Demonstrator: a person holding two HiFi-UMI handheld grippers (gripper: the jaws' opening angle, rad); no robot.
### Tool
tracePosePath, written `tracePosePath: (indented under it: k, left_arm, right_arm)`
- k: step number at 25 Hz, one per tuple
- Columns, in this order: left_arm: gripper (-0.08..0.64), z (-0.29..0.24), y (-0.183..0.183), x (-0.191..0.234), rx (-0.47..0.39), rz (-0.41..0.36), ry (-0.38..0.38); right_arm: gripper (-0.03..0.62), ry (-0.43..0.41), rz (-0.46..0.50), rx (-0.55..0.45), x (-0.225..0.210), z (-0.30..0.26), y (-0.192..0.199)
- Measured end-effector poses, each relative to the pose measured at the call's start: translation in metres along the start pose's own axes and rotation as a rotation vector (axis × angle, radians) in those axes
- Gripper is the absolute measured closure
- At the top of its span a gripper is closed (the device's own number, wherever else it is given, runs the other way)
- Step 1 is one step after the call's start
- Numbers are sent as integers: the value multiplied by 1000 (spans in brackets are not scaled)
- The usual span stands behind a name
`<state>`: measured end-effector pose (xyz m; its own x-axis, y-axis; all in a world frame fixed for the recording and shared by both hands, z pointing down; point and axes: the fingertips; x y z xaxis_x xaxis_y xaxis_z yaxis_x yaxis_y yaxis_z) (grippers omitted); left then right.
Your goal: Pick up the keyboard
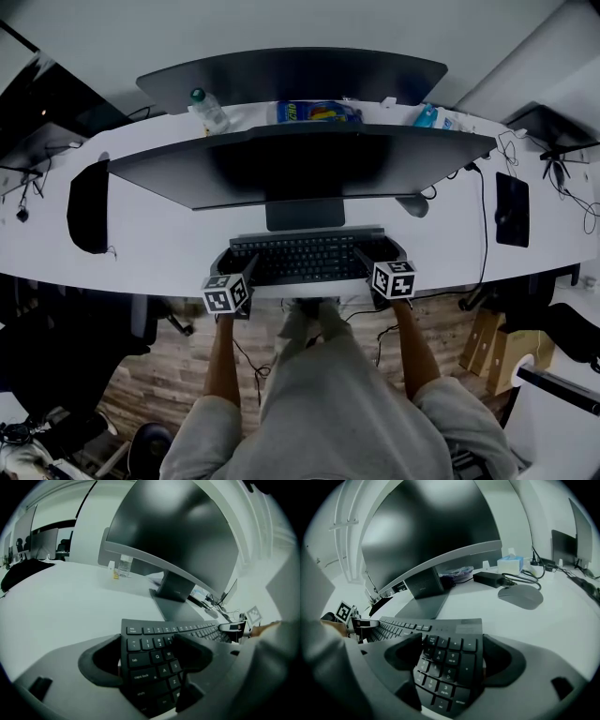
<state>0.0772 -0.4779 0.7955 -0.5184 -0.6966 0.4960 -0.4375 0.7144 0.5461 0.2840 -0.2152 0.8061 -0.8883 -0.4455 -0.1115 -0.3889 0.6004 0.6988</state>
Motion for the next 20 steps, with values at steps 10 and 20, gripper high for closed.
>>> tracePosePath:
  k: [10, 20]
  left_arm:
    - [229, 3, 1, -1, -11, -8, -19]
    - [229, 12, 7, -4, -14, -3, -17]
  right_arm:
    - [195, 2, 6, 12, 1, 2, 0]
    - [195, 12, 28, 7, 5, 13, 0]
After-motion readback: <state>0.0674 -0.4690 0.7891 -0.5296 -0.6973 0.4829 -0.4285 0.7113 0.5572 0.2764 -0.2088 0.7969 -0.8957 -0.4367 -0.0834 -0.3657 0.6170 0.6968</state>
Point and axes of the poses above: the fingertips, and each gripper's own axes: z backward along the fingers, x to its left, y out of its underside, and after that the axes turned 15 degrees about z, right-handed
